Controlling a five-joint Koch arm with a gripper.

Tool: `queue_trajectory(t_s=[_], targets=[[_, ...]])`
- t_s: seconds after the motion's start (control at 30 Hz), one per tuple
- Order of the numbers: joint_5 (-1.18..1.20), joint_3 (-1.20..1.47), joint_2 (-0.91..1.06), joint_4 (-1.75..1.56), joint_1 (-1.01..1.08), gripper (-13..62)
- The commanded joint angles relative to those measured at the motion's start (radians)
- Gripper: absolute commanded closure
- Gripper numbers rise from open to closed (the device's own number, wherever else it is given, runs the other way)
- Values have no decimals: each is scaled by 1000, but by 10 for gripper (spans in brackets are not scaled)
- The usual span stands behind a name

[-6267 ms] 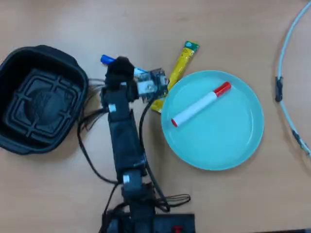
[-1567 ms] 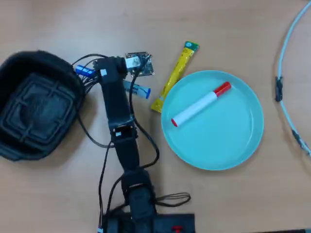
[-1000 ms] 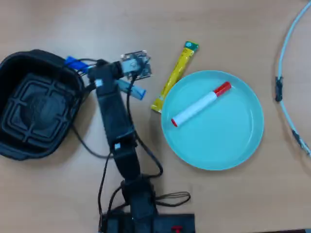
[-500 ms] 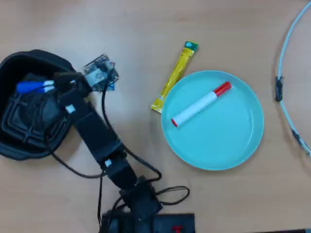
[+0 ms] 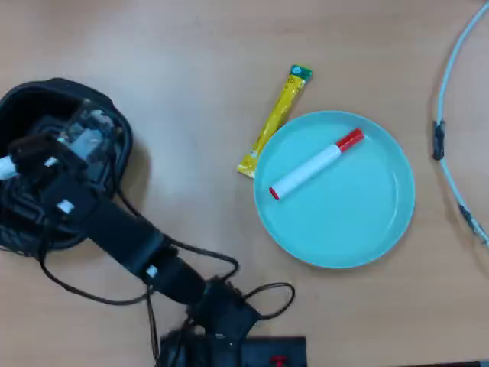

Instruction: Pick up the blue pen and put it in the black bowl

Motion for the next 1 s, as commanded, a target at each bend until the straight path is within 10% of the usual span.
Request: queue_trajectory(t_s=[0.0, 0.63, 0.97], targets=[[-3, -84, -51, -173, -23, 562], [0, -83, -379, -426, -57, 555], [15, -69, -380, -304, -18, 417]])
